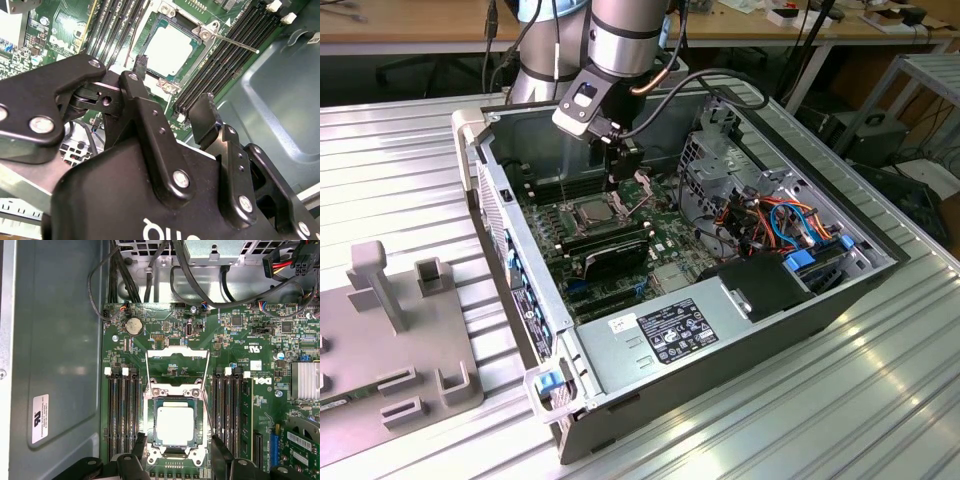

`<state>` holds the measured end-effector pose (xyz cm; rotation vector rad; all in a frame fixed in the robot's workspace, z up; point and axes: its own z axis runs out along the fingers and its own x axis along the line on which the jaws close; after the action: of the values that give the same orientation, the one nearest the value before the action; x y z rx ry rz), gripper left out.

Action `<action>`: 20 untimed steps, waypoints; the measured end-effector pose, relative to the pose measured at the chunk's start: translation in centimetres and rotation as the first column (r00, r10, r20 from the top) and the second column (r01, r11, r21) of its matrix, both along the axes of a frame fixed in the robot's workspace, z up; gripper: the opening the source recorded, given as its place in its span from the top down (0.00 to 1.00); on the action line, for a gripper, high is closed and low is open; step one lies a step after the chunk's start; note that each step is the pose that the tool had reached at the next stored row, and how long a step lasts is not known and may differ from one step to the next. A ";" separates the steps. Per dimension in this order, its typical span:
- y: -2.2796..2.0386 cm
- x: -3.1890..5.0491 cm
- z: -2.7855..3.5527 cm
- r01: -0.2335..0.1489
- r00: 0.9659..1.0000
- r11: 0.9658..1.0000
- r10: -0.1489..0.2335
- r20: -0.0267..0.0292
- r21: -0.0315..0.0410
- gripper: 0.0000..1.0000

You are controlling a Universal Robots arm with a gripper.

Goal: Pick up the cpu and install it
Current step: 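Place the cpu into insertion slot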

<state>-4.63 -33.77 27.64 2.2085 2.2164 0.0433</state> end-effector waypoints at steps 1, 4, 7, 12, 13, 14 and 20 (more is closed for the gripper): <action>0.00 0.00 0.00 0.000 1.000 1.000 0.000 0.000 0.000 0.40; 0.00 0.00 0.00 0.000 1.000 1.000 0.000 0.000 0.000 0.53; 0.00 0.00 0.00 0.000 1.000 1.000 0.000 0.000 0.000 0.71; 0.00 0.00 0.00 0.000 1.000 1.000 0.000 0.000 0.000 0.89; 0.00 0.00 0.00 0.000 1.000 1.000 0.000 0.000 0.000 0.89; 0.01 0.01 -0.06 0.000 1.000 1.000 0.000 0.000 0.000 0.89; -0.02 0.00 -0.62 0.000 1.000 1.000 0.000 0.000 -0.001 0.89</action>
<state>-4.63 -33.79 27.03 2.2082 2.2162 0.0425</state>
